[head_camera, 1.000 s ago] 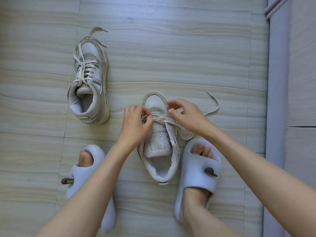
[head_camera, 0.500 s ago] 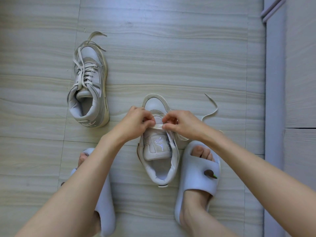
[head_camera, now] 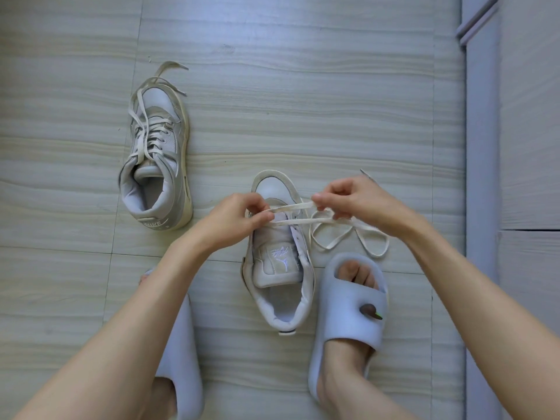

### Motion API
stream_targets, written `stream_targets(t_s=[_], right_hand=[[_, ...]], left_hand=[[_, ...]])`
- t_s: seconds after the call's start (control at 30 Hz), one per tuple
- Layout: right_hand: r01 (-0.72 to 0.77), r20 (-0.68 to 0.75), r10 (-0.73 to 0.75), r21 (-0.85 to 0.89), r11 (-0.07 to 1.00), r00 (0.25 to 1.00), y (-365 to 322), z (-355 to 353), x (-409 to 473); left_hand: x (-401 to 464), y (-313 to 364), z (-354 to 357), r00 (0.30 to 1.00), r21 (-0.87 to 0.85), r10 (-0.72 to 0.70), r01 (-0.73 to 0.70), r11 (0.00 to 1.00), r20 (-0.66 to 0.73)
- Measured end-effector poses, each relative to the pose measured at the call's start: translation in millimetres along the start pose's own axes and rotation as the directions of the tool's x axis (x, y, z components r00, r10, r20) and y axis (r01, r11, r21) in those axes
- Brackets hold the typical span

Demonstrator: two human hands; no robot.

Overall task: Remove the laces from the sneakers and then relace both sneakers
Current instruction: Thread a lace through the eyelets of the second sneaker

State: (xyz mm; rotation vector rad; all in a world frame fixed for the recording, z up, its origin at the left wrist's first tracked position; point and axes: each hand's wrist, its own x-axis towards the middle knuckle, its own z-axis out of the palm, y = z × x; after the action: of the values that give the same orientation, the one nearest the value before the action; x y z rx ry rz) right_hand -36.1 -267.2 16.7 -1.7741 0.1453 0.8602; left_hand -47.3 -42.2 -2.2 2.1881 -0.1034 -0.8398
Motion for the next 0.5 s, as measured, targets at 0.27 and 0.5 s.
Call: stream_targets(t_s=[0.27, 0.5], right_hand=[[0.074, -0.181, -0.053, 0.108, 0.991, 0.982, 12.3, -39.1, -13.4], [0.121, -0.340, -0.049, 0.195, 0.973, 0.939, 25.0, -55.8, -27.5]], left_hand=[[-7.6, -0.1, -6.7, 0.996, -0.331, -0.050, 0.023, 0.943, -0.072], [-10.2, -8.1, 0.0, 0.978, -0.340, -0.093, 0.024, 0.940, -0.188]])
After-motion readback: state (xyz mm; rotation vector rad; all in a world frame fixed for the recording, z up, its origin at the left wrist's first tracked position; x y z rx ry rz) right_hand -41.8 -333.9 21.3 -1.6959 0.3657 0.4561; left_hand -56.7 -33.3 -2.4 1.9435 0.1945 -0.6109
